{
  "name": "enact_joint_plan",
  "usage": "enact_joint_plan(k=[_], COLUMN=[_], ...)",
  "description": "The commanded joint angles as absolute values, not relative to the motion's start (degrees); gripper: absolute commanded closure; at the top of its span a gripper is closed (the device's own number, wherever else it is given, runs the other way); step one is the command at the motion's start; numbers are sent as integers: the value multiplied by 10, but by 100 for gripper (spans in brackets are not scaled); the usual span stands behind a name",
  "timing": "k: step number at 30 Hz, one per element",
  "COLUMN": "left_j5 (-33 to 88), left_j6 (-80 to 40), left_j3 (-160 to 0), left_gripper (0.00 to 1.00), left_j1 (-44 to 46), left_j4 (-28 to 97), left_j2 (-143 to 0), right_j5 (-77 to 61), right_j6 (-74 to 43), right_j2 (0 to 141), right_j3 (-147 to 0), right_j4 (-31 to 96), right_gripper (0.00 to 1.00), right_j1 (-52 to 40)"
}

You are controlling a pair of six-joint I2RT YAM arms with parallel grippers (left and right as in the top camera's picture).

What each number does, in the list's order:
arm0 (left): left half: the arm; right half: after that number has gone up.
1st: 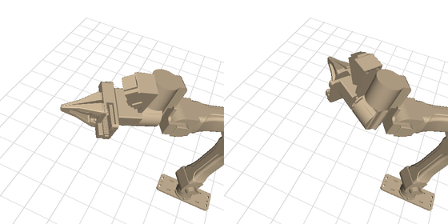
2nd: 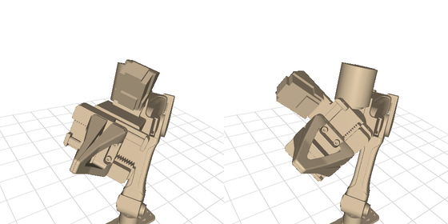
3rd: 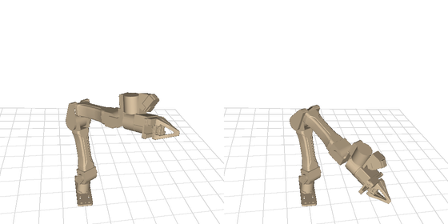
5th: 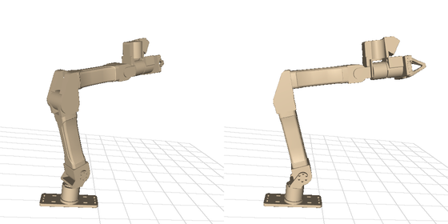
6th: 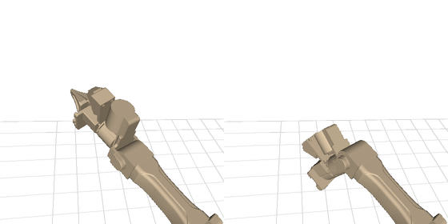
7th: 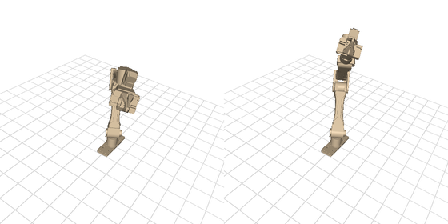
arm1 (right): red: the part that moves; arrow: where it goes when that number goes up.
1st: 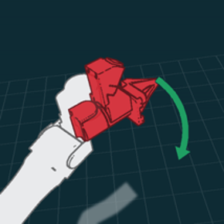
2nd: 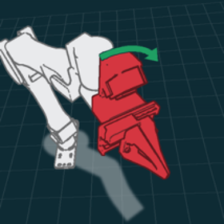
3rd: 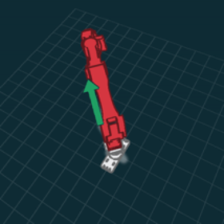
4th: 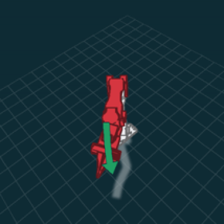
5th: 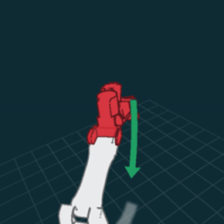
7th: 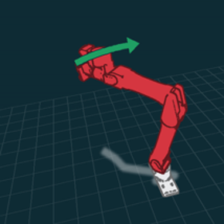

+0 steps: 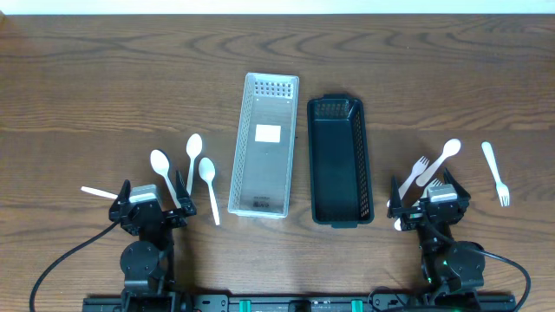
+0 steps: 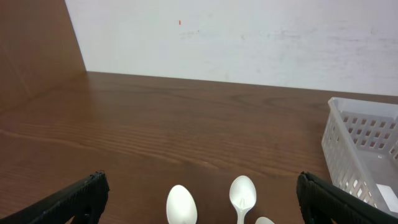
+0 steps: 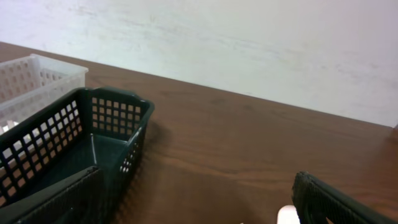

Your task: Pack container

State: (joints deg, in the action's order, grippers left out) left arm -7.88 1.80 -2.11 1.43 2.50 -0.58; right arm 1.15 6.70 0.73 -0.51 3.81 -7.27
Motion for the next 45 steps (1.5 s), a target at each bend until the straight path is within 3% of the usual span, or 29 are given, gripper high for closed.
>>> enact_joint_plan(k=[1,5,11,15,21,27,29,30,32,34,36,38,39,41,45], left_j5=[-77,-41,-4,-4,15,29,31,32,47,61,63,72,78,89,91], left_j6=[-25,-87,-86,-69,-65,-65,-65,-65,-65,-65,-65,-65,-65,-65,-65], left_j3=[-2,-23,-180,-362,-660,-741,-735,-733,-733,-733,-733,-733,-733,-733,-733], left_gripper=[2,2,2,2,2,2,2,2,4,20,57,81,81,91,94], left_j1=[12,12,12,12,13,14,14,14,14,14,14,14,14,16,30], left_j4=[34,47,89,194,478,574,578,578,580,580,580,580,580,580,580], left_j2=[-3,-23,-155,-318,-564,-704,-735,-749,-780,-811,-842,-873,-888,-914,-958], right_j5=[-1,-1,-1,-1,6,-66,-59,-58,-58,-58,-58,-58,-58,-58,-58], right_j6=[-3,-69,-36,-36,-36,-53,-53,-54,-58,-61,-70,-82,-86,-96,-107], right_j2=[6,34,153,295,506,619,643,656,684,713,743,775,790,818,868], right_j3=[-3,-11,-136,-285,-525,-611,-611,-611,-611,-610,-610,-610,-610,-610,-610], right_j4=[44,40,95,235,476,512,511,512,517,519,521,523,523,523,524], right_gripper=[1,1,1,1,1,3,52,69,87,96,99,99,99,99,99], right_j1=[-68,-68,-67,-67,-67,-67,-67,-67,-67,-67,-67,-67,-67,-67,-67])
